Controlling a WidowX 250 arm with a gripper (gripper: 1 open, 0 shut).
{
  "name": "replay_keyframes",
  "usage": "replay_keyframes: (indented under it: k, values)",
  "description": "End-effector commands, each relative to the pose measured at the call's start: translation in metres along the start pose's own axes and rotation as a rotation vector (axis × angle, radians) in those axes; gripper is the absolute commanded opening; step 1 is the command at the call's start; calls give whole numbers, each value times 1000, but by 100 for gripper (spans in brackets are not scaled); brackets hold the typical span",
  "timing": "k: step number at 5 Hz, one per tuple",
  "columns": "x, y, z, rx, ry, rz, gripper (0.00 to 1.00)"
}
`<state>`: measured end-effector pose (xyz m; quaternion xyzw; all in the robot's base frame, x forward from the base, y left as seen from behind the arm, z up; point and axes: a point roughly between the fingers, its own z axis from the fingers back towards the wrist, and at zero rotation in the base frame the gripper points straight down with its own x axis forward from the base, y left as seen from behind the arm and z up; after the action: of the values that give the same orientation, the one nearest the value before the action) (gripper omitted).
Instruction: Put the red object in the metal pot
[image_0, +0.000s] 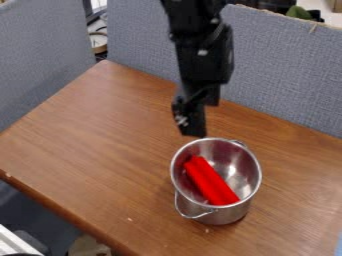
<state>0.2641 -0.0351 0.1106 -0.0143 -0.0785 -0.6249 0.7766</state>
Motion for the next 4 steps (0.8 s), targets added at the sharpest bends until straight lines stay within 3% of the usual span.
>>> replay_keyframes:
  k: [1, 2, 3, 4]
  values:
    - [7, -1, -4, 44, -15, 153, 100]
    - [46, -11, 3, 6, -49, 86, 100]
    - [75, -17, 13, -29, -54, 76, 100]
    - [69, -26, -12, -50, -64, -22, 100]
